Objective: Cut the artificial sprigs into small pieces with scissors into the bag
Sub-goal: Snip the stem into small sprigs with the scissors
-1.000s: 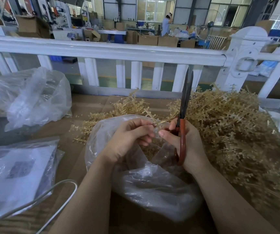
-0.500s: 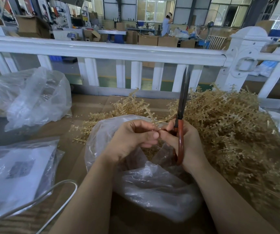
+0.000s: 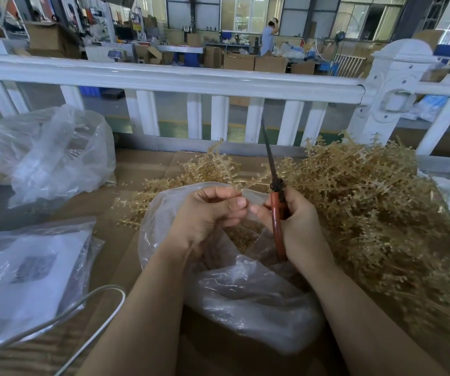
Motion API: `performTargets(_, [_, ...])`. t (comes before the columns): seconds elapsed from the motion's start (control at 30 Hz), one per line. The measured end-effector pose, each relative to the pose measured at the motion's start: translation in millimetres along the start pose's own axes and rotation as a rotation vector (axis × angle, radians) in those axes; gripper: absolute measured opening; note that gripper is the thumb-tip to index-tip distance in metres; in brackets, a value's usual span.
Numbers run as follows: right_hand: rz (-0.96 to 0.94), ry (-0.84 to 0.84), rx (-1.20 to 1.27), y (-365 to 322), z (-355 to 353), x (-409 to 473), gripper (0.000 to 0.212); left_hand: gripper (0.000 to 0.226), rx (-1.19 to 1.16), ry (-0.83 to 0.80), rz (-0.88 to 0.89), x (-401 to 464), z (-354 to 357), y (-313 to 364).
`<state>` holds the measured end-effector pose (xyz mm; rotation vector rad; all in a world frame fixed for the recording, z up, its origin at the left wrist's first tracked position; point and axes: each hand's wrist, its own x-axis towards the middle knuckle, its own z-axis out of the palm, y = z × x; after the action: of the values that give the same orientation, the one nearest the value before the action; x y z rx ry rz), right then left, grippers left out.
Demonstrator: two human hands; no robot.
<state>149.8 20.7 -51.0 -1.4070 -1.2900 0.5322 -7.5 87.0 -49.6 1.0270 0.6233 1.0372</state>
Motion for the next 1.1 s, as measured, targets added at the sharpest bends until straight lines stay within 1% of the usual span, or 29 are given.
performTargets(0.07, [0.015, 0.002, -0.08, 1, 0, -1, 0.025, 0.012, -0.049, 0.034, -0.009, 0, -1, 2])
performTargets(0.17, [-0.029, 0.006, -0.296, 1, 0, -4, 0.03, 0.016, -0.134, 0.056, -0.023, 0, -2, 5])
performTargets(0.23, [-0.039, 0.008, -0.404, 0, 1, -7, 0.047, 0.019, -0.19, 0.081, -0.035, -1, -3, 6])
performTargets(0.3, [-0.052, 0.011, -0.454, 0, 2, -7, 0.061, 0.019, -0.244, 0.113, -0.045, -1, -3, 8])
performTargets(0.43, [-0.071, 0.0, -0.464, 4, 3, -5, 0.068, 0.014, -0.303, 0.116, -0.061, 0, -5, 10])
performTargets(0.5, [-0.082, -0.011, -0.516, 6, 2, -5, 0.067, 0.016, -0.324, 0.11, -0.072, 1, -7, 10])
performTargets(0.57, [-0.101, -0.012, -0.564, 7, 2, -5, 0.064, 0.014, -0.333, 0.102, -0.074, 1, -8, 10])
performTargets(0.67, [-0.105, -0.019, -0.574, 8, 2, -4, 0.068, 0.011, -0.347, 0.083, -0.064, 1, -7, 10])
performTargets(0.97, [-0.118, -0.029, -0.628, 13, 0, -4, 0.06, 0.025, -0.363, 0.124, -0.037, 2, -4, 11])
performTargets(1.03, [-0.113, -0.034, -0.65, 14, 0, -4, 0.059, 0.023, -0.365, 0.126, -0.024, 1, -4, 11])
performTargets(1.1, [-0.111, -0.048, -0.674, 15, 0, -4, 0.06, 0.015, -0.367, 0.122, -0.012, 1, -5, 10])
